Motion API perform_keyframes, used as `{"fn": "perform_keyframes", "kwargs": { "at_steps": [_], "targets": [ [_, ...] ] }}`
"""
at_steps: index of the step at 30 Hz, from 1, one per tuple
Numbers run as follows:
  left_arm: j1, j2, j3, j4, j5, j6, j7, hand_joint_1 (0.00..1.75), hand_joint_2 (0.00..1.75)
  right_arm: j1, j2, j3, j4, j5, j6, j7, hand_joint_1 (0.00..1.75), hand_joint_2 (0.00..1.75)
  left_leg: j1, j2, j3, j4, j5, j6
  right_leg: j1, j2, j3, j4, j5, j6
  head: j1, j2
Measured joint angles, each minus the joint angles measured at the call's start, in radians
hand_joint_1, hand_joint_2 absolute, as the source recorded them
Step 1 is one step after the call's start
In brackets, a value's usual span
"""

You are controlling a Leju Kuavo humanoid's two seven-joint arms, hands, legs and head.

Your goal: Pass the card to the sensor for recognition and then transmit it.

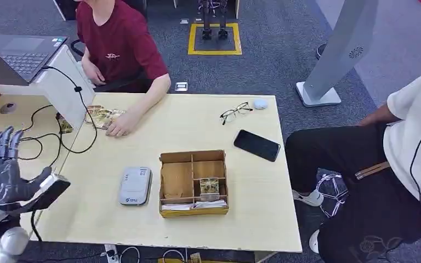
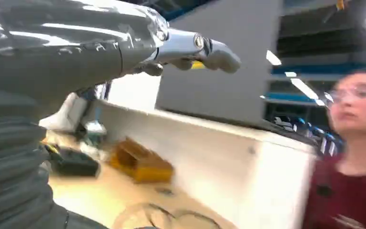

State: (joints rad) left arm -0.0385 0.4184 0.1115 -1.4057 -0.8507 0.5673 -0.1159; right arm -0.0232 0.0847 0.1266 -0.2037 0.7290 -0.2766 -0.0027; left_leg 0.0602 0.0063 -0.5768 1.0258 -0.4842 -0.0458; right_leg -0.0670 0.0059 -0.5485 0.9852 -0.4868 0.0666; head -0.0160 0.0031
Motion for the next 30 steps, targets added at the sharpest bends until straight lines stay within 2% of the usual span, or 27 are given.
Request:
{"fn": "perform_keyframes", "kwargs": {
  "at_steps": [6, 9, 11, 15, 19, 22, 30],
  "targets": [
    [0.115, -0.01, 0.292, -0.006, 0.046, -0.006, -0.129, 0.0, 1.75, 0.004, -0.003, -0.002, 0.008, -0.011, -0.005, -0.001, 0.0, 1.75, 0.0, 0.0, -0.001, 0.0, 0.0, 0.0, 0.0, 0.0, -0.001, 0.0, 0.0, 0.0, 0.001, 0.0],
    [0.141, -0.056, 0.434, -0.006, 0.028, -0.018, -0.207, 0.0, 1.75, 0.006, -0.005, -0.01, 0.013, -0.03, -0.006, -0.007, 0.0, 1.75, 0.0, -0.001, -0.001, 0.0, 0.0, 0.0, 0.0, -0.002, -0.001, -0.001, 0.0, 0.0, 0.001, 0.0],
    [0.146, -0.1, 0.496, 0.002, -0.014, -0.006, -0.239, 0.0, 1.75, 0.009, -0.006, -0.019, 0.014, -0.047, -0.005, -0.013, 0.0, 1.75, 0.0, -0.001, -0.001, 0.0, 0.0, 0.0, 0.0, -0.003, 0.0, -0.001, 0.0, 0.001, 0.001, 0.0],
    [0.144, -0.177, 0.583, 0.069, -0.037, 0.015, -0.259, 0.0, 1.75, 0.013, -0.012, -0.043, 0.017, -0.076, -0.002, -0.019, 0.0, 1.75, 0.0, -0.001, -0.001, 0.0, 0.0, 0.0, 0.0, -0.003, 0.0, -0.001, 0.0, 0.001, 0.001, 0.0],
    [0.123, -0.227, 0.653, 0.183, -0.023, 0.028, -0.288, 0.0, 1.75, 0.016, -0.018, -0.068, 0.021, -0.094, -0.002, -0.021, 0.0, 1.75, 0.0, -0.001, -0.001, 0.0, 0.0, 0.0, 0.0, -0.003, 0.0, -0.001, 0.0, 0.001, 0.001, 0.0],
    [0.101, -0.251, 0.706, 0.298, -0.036, 0.051, -0.306, 0.0, 1.75, 0.017, -0.021, -0.086, 0.022, -0.097, -0.002, -0.021, 0.0, 1.75, 0.0, -0.001, -0.001, 0.0, 0.0, 0.0, 0.0, -0.002, 0.0, -0.001, 0.0, 0.001, 0.001, 0.0],
    [0.05, -0.28, 0.814, 0.634, -0.107, 0.12, -0.29, 0.0, 1.75, 0.019, -0.023, -0.112, 0.023, -0.106, -0.001, -0.021, 0.0, 1.75, 0.0, -0.001, -0.001, 0.0, 0.0, 0.0, 0.0, -0.003, 0.0, -0.001, 0.0, 0.001, 0.001, 0.0]
  ]
}}
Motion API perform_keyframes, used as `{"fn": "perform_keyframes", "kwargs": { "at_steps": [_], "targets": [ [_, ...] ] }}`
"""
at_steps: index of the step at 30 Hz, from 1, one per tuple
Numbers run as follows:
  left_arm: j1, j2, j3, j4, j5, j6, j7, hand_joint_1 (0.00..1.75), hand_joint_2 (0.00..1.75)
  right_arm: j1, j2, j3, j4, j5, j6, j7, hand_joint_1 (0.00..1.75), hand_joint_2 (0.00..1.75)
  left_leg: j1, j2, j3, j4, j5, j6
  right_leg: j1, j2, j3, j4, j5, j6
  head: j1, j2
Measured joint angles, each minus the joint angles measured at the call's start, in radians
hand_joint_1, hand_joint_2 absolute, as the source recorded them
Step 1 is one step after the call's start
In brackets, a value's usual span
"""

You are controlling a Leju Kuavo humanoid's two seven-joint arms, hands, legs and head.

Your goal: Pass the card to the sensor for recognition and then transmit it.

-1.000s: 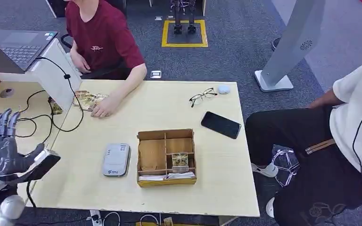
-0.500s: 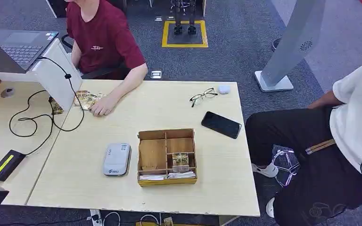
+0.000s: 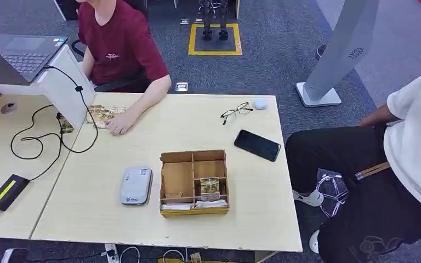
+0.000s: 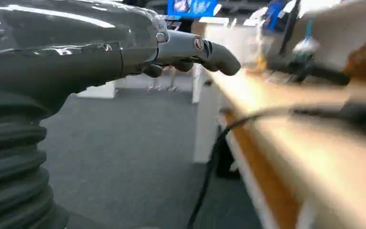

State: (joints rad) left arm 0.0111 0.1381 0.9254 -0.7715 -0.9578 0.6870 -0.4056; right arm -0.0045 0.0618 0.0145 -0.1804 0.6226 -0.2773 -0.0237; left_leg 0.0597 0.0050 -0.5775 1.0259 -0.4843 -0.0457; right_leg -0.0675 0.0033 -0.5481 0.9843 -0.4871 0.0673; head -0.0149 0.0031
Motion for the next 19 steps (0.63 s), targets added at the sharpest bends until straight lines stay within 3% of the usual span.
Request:
{"fn": "perform_keyframes", "kwargs": {
  "at_steps": [7, 16, 19],
  "targets": [
    [-0.013, -0.016, 0.084, 0.183, -0.091, 0.003, 0.056, 0.0, 1.75, 0.002, -0.006, -0.013, 0.002, 0.0, -0.011, 0.003, 0.0, 1.75, 0.0, 0.0, 0.0, 0.0, 0.0, 0.0, 0.0, 0.0, 0.0, 0.0, 0.0, 0.0, 0.0, 0.0],
    [-0.029, -0.039, 0.131, 0.344, -0.22, -0.002, 0.187, 0.0, 1.75, 0.006, -0.009, -0.019, 0.003, 0.0, -0.011, 0.002, 0.0, 1.75, 0.0, 0.0, 0.0, 0.0, 0.0, 0.0, 0.0, 0.0, 0.0, 0.0, 0.0, 0.0, 0.0, 0.0],
    [-0.03, -0.058, 0.132, 0.396, -0.261, -0.064, 0.23, 0.0, 1.75, 0.005, -0.009, -0.017, 0.003, 0.03, -0.011, 0.005, 0.0, 1.75, 0.0, 0.0, 0.0, 0.0, 0.0, 0.0, 0.0, 0.0, 0.0, 0.0, 0.0, 0.0, -0.001, 0.0]
  ]
}}
